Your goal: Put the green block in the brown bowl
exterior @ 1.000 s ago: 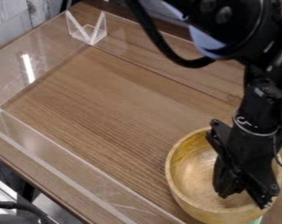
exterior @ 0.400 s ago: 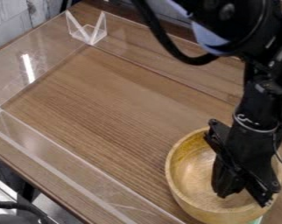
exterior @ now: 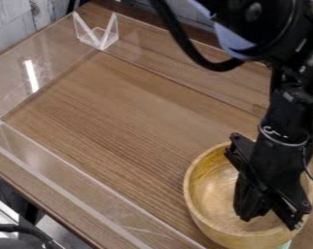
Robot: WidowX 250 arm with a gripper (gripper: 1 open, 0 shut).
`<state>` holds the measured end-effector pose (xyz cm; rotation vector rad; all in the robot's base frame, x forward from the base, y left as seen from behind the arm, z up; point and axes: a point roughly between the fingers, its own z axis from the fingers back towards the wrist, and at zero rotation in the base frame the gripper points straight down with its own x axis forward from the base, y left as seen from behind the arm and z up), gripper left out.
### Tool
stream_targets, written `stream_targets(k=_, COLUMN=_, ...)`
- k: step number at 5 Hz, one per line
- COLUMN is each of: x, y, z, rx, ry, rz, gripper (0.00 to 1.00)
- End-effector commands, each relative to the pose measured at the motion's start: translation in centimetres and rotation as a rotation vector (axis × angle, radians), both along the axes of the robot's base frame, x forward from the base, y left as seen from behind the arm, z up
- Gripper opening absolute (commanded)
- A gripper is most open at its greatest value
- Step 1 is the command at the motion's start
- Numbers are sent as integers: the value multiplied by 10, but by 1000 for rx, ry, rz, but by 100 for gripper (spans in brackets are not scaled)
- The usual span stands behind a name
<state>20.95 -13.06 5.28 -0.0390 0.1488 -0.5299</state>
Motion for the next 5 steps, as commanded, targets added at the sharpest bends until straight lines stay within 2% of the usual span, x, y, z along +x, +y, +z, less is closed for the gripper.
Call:
stream_targets(k=1, x=9, y=-1, z=10, rx=-20, ry=-28, rz=22, gripper=0)
stream_targets(k=5, x=9, y=2, z=11, rx=-13, ry=16, rz=58, gripper=0)
